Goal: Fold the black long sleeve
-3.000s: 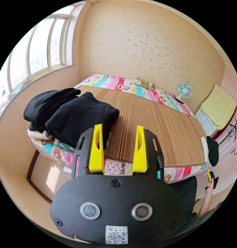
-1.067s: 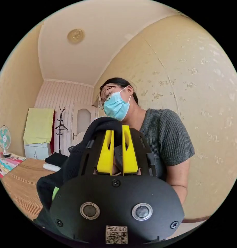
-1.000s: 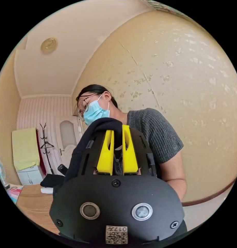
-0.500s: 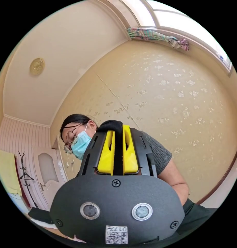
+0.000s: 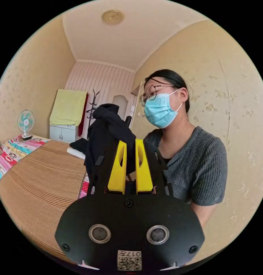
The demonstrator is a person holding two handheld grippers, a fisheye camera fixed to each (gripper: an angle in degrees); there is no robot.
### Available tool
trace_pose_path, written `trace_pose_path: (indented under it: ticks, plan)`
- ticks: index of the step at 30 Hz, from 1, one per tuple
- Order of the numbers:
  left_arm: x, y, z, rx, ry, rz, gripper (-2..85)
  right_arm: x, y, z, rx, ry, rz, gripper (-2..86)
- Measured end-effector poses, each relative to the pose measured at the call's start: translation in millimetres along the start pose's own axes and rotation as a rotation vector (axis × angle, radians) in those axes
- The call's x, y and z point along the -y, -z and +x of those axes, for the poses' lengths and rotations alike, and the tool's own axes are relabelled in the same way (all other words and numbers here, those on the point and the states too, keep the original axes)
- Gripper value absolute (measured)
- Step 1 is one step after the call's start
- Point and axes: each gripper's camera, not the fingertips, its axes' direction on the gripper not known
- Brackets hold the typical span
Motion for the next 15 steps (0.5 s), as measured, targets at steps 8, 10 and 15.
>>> trace_pose_path:
  ticks: [8,10,15]
  plan:
    - [104.8,61.1,-97.0,0.485,0.098,-0.044,3.4,24.7,-136.0,47.1,0.04,0.018,-0.171,3.6]
    - [115.3,62.0,-169.2,0.658,0.264,-0.123,3.6,4.9,-219.5,76.7,-0.026,0.013,-0.359,4.1]
    - [50.9,55.6,-349.5,1.105,0.845,-0.218,6.4,-205.9,-453.0,188.5,-0.282,-0.224,-1.212,13.4]
